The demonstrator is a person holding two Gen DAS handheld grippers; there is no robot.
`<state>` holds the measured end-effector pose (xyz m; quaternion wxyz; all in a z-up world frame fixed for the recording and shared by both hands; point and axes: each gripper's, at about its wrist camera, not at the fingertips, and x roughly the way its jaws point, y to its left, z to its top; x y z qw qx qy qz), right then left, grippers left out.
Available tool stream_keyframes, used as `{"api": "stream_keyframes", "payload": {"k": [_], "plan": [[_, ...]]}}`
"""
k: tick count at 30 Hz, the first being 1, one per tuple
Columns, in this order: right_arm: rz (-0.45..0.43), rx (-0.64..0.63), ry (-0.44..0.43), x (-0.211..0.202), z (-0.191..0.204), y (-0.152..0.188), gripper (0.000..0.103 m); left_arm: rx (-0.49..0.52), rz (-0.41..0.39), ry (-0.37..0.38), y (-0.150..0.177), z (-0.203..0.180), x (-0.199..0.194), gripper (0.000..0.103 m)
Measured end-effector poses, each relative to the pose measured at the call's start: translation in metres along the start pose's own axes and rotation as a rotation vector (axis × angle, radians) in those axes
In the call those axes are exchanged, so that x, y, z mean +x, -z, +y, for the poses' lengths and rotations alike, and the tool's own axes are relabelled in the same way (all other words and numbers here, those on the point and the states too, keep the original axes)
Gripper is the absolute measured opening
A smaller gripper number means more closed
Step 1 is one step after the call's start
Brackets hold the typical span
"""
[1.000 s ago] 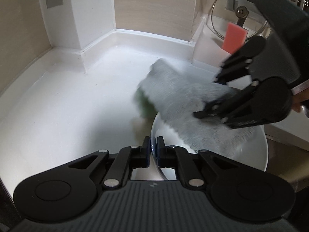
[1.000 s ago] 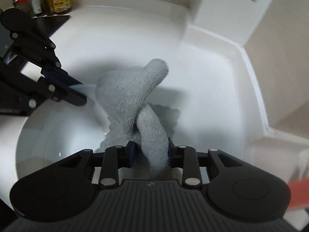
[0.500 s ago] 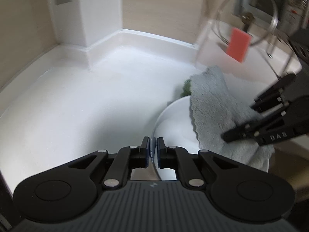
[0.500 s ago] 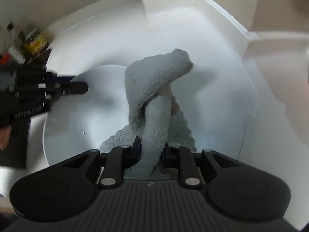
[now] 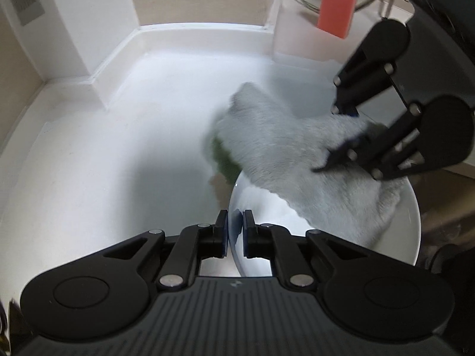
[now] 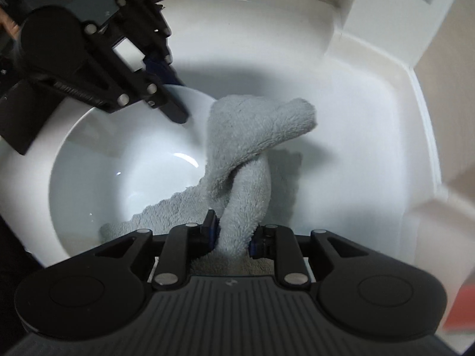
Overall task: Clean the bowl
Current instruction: 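Rub the grey cloth around the bowl's inner wall while the left gripper holds the rim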
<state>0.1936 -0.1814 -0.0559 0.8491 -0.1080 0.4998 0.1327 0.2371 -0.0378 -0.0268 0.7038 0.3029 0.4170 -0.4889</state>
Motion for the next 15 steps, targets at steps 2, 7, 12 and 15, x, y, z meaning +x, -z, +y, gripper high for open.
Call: {"api": "stream_keyframes", "payload": {"k": [2, 7, 12, 15], "plan": [[-0.02, 0.108, 0.011, 0.0, -0.005, -0.002, 0.014, -0.068, -0.029, -0.002, 0.009, 0.002, -0.003, 0.005], [0.027, 0.416, 0.052, 0.0, -0.003, 0.025, 0.014, -0.2, -0.087, -0.03, 0.025, 0.001, -0.006, 0.006], [0.02, 0.532, 0.075, -0.008, 0.011, 0.045, 0.015, -0.222, -0.096, -0.056, 0.031, -0.007, -0.009, 0.007], [0.018, 0.473, 0.054, -0.008, 0.009, 0.046, 0.015, -0.164, -0.087, -0.037, 0.031, -0.006, -0.013, 0.007]]}}
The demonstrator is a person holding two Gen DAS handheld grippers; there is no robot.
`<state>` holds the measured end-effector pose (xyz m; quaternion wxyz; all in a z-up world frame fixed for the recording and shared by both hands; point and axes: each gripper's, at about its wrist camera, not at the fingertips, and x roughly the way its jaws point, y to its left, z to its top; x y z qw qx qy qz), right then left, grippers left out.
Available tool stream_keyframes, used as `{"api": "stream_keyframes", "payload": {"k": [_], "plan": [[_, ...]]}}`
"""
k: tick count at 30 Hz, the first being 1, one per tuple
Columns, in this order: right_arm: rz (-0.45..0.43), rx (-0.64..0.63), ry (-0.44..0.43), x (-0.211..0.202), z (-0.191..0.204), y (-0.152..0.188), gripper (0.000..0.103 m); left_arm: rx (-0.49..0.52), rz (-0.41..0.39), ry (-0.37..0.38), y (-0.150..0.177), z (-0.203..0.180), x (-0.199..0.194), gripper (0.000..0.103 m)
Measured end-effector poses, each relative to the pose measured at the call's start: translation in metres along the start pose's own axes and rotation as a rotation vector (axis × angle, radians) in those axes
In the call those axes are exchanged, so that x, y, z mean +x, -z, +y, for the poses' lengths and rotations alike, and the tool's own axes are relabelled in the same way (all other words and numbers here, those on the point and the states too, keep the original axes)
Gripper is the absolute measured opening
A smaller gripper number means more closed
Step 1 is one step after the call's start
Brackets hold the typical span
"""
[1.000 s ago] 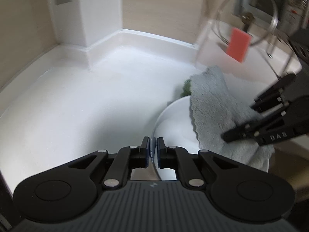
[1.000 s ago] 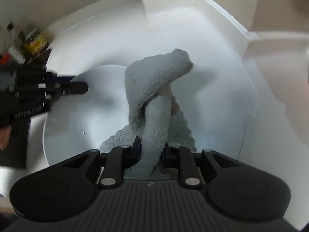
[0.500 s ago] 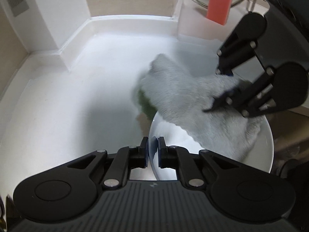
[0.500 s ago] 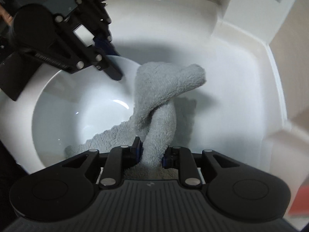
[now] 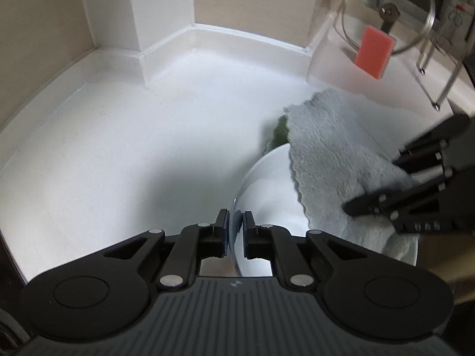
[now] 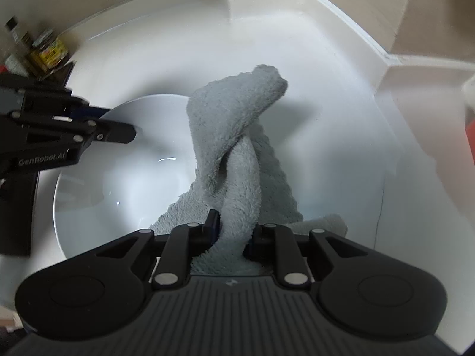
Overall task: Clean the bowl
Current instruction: 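Rub the grey cloth around the bowl's inner wall while the left gripper holds the rim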
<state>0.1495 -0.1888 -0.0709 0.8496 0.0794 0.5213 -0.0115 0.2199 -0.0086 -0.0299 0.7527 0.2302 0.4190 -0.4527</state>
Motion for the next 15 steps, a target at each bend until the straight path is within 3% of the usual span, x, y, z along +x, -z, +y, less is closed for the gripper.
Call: {"api": "stream_keyframes", "payload": {"k": [5, 9, 11, 15], "plan": [[0.011, -0.189, -0.032, 0.003, -0.004, -0.011, 0.015, 0.039, -0.01, 0.061, -0.009, 0.006, -0.002, 0.007], [0.027, -0.391, -0.065, 0.008, 0.005, -0.021, 0.016, 0.13, 0.035, 0.081, -0.02, 0.004, 0.005, 0.008], [0.036, -0.481, -0.078, 0.01, 0.011, -0.026, 0.017, 0.174, 0.06, 0.066, -0.024, 0.002, 0.009, 0.008], [0.045, -0.599, -0.093, 0.016, 0.019, -0.041, 0.018, 0.169, 0.068, 0.036, -0.024, 0.0, 0.009, 0.006]]}}
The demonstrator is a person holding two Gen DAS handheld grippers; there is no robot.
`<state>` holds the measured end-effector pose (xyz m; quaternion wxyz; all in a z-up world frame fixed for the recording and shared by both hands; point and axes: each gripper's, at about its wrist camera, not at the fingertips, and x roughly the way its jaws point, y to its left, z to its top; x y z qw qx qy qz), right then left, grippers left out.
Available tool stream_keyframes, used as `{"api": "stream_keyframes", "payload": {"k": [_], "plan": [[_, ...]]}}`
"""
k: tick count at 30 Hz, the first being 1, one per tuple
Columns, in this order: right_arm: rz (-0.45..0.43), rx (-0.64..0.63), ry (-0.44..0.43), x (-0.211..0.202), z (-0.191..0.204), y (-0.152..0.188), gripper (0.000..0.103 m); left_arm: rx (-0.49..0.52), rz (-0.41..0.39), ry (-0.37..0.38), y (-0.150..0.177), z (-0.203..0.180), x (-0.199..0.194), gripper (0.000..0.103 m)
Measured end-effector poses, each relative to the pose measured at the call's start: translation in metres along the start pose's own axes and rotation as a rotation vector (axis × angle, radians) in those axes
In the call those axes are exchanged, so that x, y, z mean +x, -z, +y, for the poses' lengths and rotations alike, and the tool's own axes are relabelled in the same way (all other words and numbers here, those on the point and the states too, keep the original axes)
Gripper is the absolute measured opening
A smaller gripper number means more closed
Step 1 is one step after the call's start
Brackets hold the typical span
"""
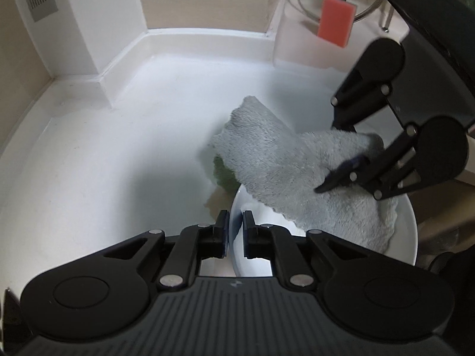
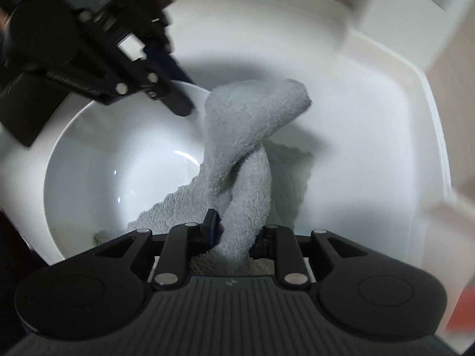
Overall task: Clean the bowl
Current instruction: 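Rub the grey cloth around the bowl's inner wall while the left gripper holds the rim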
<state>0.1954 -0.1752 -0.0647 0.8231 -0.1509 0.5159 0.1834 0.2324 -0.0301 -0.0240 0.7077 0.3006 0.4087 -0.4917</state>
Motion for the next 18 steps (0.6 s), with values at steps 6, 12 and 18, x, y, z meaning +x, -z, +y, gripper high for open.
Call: {"api": "stream_keyframes", "payload": {"k": [6, 12, 18], "plan": [[-0.042, 0.205, 0.012, 0.007, -0.017, -0.016, 0.017, -0.089, -0.044, -0.032, 0.01, 0.0, -0.001, 0.008], [0.033, 0.547, 0.014, -0.001, -0.012, 0.015, 0.017, -0.161, -0.071, -0.059, 0.019, 0.001, -0.003, 0.01], [0.006, 0.569, -0.002, -0.009, -0.003, 0.028, 0.016, -0.075, -0.018, -0.015, 0.007, 0.003, -0.004, 0.01]]}}
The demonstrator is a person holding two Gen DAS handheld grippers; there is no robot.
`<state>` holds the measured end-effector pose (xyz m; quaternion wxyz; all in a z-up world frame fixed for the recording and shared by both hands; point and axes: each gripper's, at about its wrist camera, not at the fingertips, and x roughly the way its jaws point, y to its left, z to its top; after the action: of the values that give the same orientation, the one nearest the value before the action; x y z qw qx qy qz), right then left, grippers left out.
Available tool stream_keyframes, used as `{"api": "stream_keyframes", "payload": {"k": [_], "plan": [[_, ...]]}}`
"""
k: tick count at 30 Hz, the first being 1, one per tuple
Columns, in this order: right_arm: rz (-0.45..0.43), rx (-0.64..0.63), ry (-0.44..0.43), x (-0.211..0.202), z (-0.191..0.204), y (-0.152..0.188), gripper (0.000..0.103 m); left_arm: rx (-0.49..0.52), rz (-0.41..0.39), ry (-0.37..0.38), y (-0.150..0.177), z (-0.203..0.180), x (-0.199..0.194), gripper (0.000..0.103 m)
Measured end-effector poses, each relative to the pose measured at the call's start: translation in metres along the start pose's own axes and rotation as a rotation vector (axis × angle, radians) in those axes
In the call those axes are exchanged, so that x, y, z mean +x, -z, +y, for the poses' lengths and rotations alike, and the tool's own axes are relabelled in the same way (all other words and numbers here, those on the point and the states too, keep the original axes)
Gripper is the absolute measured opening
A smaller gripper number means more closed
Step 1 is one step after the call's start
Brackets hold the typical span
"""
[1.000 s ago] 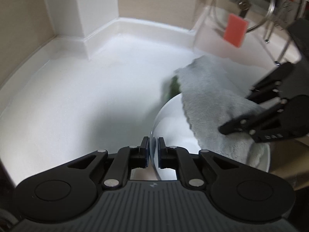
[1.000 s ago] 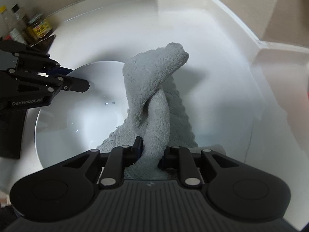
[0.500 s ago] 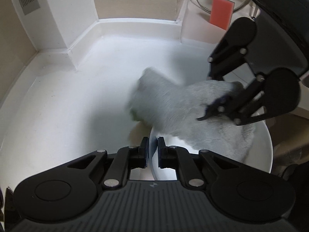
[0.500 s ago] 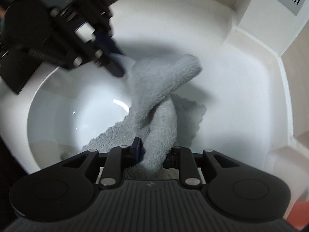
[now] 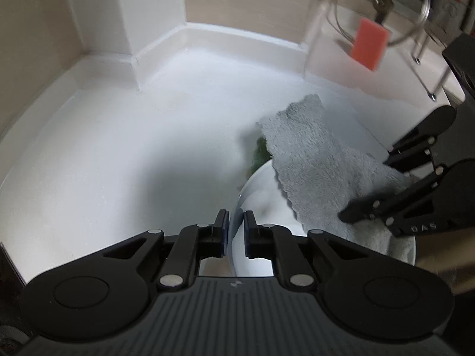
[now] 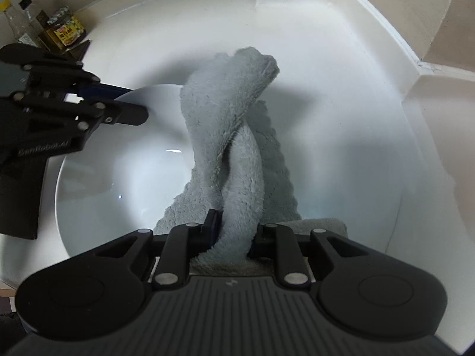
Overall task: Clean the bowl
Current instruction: 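Rub the grey cloth around the bowl's inner wall while the left gripper holds the rim, then sweep the grey cloth across the bowl's inside while the left gripper turns the bowl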
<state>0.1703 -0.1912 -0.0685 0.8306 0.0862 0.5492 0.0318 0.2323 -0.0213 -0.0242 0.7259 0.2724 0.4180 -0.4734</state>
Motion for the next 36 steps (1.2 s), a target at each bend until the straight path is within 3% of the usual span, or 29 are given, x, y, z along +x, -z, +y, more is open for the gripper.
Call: {"api": "stream_keyframes", "payload": {"k": [5, 8, 13, 16, 20, 24, 28, 36], "plan": [[0.002, -0.13, -0.023, 0.001, 0.007, 0.003, 0.017, 0.173, -0.002, 0.03, -0.009, -0.009, 0.01, 0.015], [0.013, -0.196, -0.033, 0.002, 0.011, 0.001, 0.019, 0.199, 0.007, 0.037, -0.008, -0.011, 0.012, 0.012], [0.016, -0.394, 0.033, 0.002, 0.024, -0.01, 0.02, 0.145, 0.05, 0.027, -0.005, -0.012, 0.009, 0.008], [-0.027, -0.426, 0.069, 0.004, 0.032, -0.023, 0.018, 0.124, 0.039, 0.019, -0.001, -0.013, 0.009, 0.007], [-0.096, -0.44, 0.033, 0.008, 0.037, -0.043, 0.02, 0.08, 0.023, -0.008, 0.004, -0.01, 0.006, 0.007], [-0.055, -0.29, 0.025, 0.006, 0.021, -0.041, 0.016, 0.032, 0.012, -0.022, 0.008, -0.008, 0.005, 0.007], [0.039, -0.055, 0.029, 0.002, 0.009, -0.024, 0.015, 0.011, 0.01, -0.032, 0.007, -0.009, 0.006, 0.008], [0.002, -0.004, -0.008, 0.0, 0.006, -0.006, 0.015, 0.107, 0.061, -0.051, -0.006, -0.017, 0.008, 0.011]]}}
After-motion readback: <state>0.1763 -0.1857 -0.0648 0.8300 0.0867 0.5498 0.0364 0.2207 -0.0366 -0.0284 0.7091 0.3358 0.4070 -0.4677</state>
